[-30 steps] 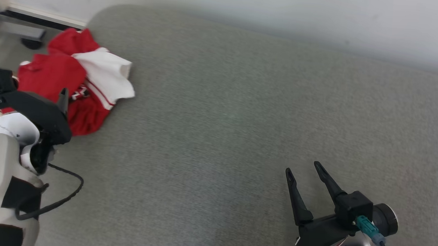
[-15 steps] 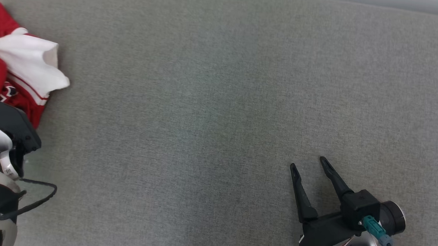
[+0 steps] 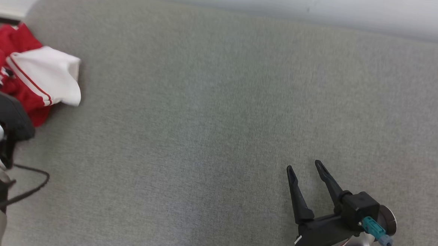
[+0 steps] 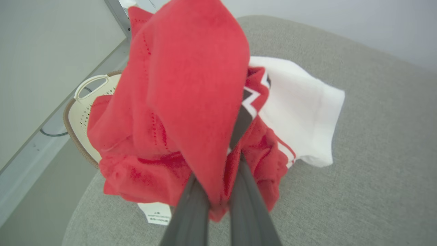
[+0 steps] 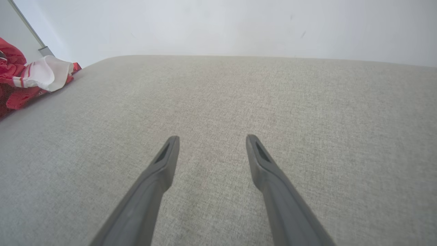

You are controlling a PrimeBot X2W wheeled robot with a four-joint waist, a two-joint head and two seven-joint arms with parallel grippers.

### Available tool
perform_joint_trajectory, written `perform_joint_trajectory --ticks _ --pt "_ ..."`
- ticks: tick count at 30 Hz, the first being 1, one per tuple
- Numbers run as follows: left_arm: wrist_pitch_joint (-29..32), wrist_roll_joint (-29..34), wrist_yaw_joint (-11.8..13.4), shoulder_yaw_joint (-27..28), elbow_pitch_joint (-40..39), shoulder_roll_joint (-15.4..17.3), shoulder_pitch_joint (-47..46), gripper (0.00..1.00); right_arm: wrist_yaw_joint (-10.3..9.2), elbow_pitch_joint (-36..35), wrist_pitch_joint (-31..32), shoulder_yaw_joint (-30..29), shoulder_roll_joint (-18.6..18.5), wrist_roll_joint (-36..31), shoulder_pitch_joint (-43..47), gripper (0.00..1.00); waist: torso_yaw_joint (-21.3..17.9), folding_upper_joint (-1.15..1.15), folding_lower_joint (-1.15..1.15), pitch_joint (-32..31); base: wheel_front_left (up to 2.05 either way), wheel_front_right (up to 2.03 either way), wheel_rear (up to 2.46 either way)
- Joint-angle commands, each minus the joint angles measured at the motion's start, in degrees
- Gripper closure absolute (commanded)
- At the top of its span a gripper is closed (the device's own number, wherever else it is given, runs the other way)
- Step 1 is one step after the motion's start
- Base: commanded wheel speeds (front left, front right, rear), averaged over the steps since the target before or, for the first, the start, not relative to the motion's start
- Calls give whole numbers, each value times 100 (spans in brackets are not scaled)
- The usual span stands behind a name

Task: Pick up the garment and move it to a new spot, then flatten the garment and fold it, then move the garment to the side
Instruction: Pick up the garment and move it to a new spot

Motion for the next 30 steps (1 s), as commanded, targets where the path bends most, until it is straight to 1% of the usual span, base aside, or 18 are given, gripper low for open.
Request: perform_joint_trajectory --ticks 1,4,6,7,12,15,18,22,25,30 --pt "4 -56 -71 3 -96 75 -128 100 15 79 -98 34 -6 150 -23 0 112 -1 1 -526 0 0 0" --pt "2 -167 -218 33 -310 123 -293 100 15 278 -261 76 -7 339 -72 0 120 -1 1 -829 0 0 0" --pt "67 -188 -256 17 -474 178 -417 100 15 406 -357 101 -6 469 -93 0 98 -1 1 -1005 0 0 0" --pt "74 -211 -277 35 -682 209 -557 100 15 524 -463 104 -5 565 -109 0 47 -1 1 -1159 0 0 0" --pt "232 -264 -331 -57 -1176 131 -783 100 15 794 -624 5 -8 735 -45 0 -104 -1 1 -1470 0 0 0" --pt "345 -297 -372 -180 -1625 -41 -909 100 15 956 -701 -67 -6 799 29 0 -284 -1 1 -1634 0 0 0" --pt "437 -398 -416 -299 -2095 -248 -938 100 15 1058 -745 -141 -7 806 45 0 -547 -1 1 -1730 0 0 0" --pt "419 -503 -461 -458 -2784 -501 -828 100 15 1087 -760 -182 -8 755 -69 0 -1028 -1 1 -1722 0 0 0" --pt "383 -620 -502 -586 -3283 -798 -591 100 15 1099 -720 -203 -5 669 -105 0 -1413 -1 1 -1697 0 0 0" --pt "220 -827 -479 -795 -4014 -1275 -7 100 15 990 -685 -344 -7 589 -127 0 -2097 -1 1 -1594 0 0 0"
